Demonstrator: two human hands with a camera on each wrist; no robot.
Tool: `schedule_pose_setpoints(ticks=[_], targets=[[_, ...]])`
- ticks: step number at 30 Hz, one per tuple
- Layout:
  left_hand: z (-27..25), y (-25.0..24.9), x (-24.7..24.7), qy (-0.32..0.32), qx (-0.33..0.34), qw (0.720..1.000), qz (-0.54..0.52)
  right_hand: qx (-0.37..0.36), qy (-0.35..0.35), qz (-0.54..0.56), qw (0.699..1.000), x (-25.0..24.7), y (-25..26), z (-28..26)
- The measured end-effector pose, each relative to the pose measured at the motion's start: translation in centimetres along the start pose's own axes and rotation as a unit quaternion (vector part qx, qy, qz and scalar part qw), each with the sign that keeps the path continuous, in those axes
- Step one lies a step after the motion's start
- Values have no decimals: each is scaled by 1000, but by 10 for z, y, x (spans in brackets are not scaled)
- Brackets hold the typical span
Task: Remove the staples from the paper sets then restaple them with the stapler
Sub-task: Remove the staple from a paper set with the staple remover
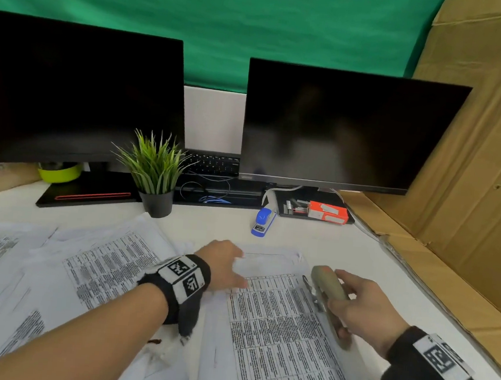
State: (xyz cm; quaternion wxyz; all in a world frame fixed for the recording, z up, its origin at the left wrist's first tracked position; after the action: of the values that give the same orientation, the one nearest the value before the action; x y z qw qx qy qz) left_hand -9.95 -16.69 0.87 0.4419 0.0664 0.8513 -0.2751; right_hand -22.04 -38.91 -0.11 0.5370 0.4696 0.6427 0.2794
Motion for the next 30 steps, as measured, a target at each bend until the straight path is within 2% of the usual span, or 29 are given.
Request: schedule_pose_setpoints(ticks=[2,5,7,11,15,19,24,30], targets=[[-12,-11,7,-7,70,984,-162,-33,28,21,999,18,20,-2],[-30,-16,20,-10,105,934,-340,-91,58,45,993,52,57,-8],[-42,-10,20,-57,117,912,-389,-131,78,47,987,74,78,-14],[-71,18,15,-148,109,861,-474,-205,106,-21,973,117,105,-20],[-101,46,14,-227,113,825,-506,-264,79,-166,947,157,131,-25],[-133,75,14,-298,111,804,-502,-300,75,-224,924,195,156,-32],[-169,116,15,-364,70,791,-488,-343,114,-249,899,244,182,-43],[-203,176,14,-425,28,760,-491,-365,148,-265,880,302,214,-58]])
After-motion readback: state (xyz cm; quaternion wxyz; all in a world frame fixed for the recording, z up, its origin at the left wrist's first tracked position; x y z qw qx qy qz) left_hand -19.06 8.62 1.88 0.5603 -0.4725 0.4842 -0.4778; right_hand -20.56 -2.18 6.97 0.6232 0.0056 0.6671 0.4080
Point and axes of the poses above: each hand's wrist, its own z-axis towards the middle knuckle, its own x-axis out of the palm, y = z × x, the point moved 4 cm from there along z, towards the middle knuckle, and after that the axes turned 12 degrees about y, right-handed, at the moved point
